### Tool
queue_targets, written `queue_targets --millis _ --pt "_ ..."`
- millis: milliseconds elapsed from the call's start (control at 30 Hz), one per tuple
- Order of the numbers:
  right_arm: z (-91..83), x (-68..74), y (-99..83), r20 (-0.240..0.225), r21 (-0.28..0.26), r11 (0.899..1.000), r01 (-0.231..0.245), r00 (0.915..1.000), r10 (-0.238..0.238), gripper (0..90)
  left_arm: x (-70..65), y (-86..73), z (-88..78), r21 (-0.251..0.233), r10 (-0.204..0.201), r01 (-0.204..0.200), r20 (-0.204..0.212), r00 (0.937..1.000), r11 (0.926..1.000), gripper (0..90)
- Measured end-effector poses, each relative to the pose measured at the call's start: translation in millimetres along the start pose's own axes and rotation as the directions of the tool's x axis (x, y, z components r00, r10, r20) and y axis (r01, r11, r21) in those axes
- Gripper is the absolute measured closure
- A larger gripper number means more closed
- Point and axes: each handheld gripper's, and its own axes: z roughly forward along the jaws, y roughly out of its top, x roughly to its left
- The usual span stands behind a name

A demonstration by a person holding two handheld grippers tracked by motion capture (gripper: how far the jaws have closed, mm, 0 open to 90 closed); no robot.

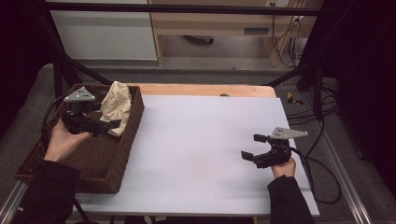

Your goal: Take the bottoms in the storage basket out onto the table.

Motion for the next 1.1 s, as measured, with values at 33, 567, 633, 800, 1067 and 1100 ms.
queue_targets --millis 33,567,633,800,1067,1100 --pt "0.0 0.0 0.0 -0.001 0.0 1.0 0.001 1.0 -0.001 3.5 0.6 1.3 1.3 -0.002 -0.001 0.001 -0.003 1.0 1.0 0.9" --pt "0.6 -0.1 -0.2 0.002 0.003 1.0 0.001 1.0 -0.001 3.5 13.0 10.6 19.3 0.016 -0.018 0.018 -0.033 0.9993 0.9997 0.8" --pt "0.6 0.2 -0.4 0.003 0.007 1.0 -0.002 1.0 0.002 3.6 14.4 11.3 20.8 0.019 -0.023 0.024 -0.038 0.999 0.9995 0.9" --pt "1.2 0.2 -0.5 0.006 0.008 1.0 0.0 1.0 0.0 3.5 16.4 13.6 23.2 0.016 -0.027 0.028 -0.042 0.9987 0.9995 0.8" --pt "1.7 0.4 -0.8 0.005 0.011 1.0 0.0 1.0 -0.001 3.6 24.1 17.3 29.6 0.019 -0.044 0.045 -0.06 0.9972 0.9988 0.9" --pt "1.7 0.4 -0.8 0.006 0.011 1.0 0.0 1.0 -0.001 3.5 24.6 17.5 29.9 0.017 -0.05 0.051 -0.061 0.9969 0.9986 0.9"
